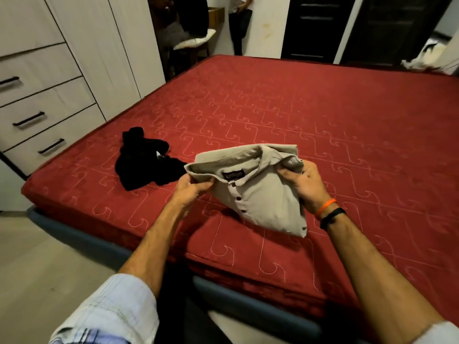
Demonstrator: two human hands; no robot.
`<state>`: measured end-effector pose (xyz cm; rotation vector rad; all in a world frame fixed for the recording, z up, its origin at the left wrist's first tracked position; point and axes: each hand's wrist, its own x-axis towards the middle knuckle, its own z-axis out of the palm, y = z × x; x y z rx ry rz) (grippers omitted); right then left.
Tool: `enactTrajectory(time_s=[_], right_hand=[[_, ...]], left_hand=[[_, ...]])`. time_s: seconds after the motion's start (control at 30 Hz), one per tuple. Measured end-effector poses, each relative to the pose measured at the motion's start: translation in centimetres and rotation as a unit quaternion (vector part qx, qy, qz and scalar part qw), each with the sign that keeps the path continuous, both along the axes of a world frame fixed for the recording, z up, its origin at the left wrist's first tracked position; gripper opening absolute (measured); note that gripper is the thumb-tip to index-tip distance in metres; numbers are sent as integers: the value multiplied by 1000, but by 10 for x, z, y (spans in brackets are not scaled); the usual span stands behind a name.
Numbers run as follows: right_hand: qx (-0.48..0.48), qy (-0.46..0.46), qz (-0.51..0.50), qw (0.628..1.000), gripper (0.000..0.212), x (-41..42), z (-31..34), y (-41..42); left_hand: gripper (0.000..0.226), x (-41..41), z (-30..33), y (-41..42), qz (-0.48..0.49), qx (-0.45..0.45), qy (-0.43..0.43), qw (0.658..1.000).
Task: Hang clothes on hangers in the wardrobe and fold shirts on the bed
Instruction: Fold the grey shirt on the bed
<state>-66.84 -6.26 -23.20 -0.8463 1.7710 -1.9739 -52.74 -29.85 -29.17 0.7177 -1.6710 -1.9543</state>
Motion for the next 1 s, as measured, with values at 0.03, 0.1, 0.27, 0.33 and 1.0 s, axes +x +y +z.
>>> enactTrajectory(time_s=[0.03,0.1,0.27,0.33,1.0], right_hand=[[-10,-38,-12,999,5,-2,-3,5],[-5,-72,-34,997,10,-4,-8,14],[22,-159,-47,986,14,-16,-9,32],[62,-151,-89,983,8,-23,-13,34],[498,35,-263,826,71,-9,-105,63]], left_hand=[[24,0,5,5,-9,2,17,1000],[38,3,15,14,-17,-1,41,999],[23,-4,36,38,-16,5,56,998],[14,-16,34,41,21,-12,-2,1000],[45,-35,-54,55,-4,-184,-368,911]])
